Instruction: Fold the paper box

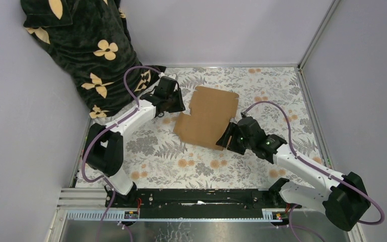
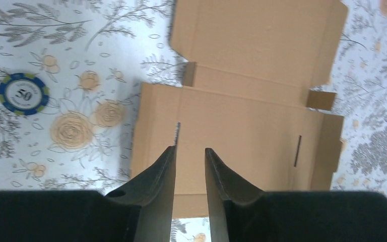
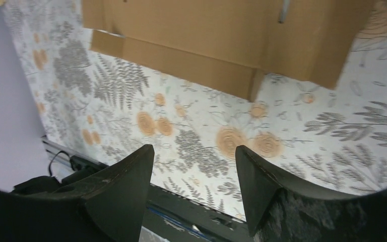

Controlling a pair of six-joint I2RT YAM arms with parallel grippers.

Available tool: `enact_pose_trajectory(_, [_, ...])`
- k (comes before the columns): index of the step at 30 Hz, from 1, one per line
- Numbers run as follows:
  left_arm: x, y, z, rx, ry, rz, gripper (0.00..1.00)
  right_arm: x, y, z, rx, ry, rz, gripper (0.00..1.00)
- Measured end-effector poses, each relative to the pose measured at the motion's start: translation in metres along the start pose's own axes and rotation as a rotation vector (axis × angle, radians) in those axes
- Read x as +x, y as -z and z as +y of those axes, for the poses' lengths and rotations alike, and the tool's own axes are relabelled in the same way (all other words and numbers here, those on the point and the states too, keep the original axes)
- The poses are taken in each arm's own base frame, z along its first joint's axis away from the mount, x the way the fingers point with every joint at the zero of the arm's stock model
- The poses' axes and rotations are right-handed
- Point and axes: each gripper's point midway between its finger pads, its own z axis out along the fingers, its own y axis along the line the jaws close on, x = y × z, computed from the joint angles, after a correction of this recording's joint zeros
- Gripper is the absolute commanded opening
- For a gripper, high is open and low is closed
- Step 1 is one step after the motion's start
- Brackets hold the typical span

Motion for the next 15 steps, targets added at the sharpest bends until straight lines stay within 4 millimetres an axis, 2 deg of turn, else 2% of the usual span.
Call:
enact_pose_trajectory(4, [-0.004, -0.010, 0.025, -0.034, 0.029, 0.017, 0.33, 0.006, -0.001, 0.021, -0.055, -0.008, -0.011, 0.69])
enact_pose_trajectory(12, [0.007, -0.033, 0.065, -0.108, 0.058, 0.074, 0.33, 0.037, -0.024, 0.035, -0.017, 0.035, 0.051, 0.69])
enact_pose_trajectory(15, [0.012, -0.041, 0.074, -0.125, 0.067, 0.091, 0.33, 0.041, -0.032, 0.046, -0.011, 0.056, 0.062, 0.69])
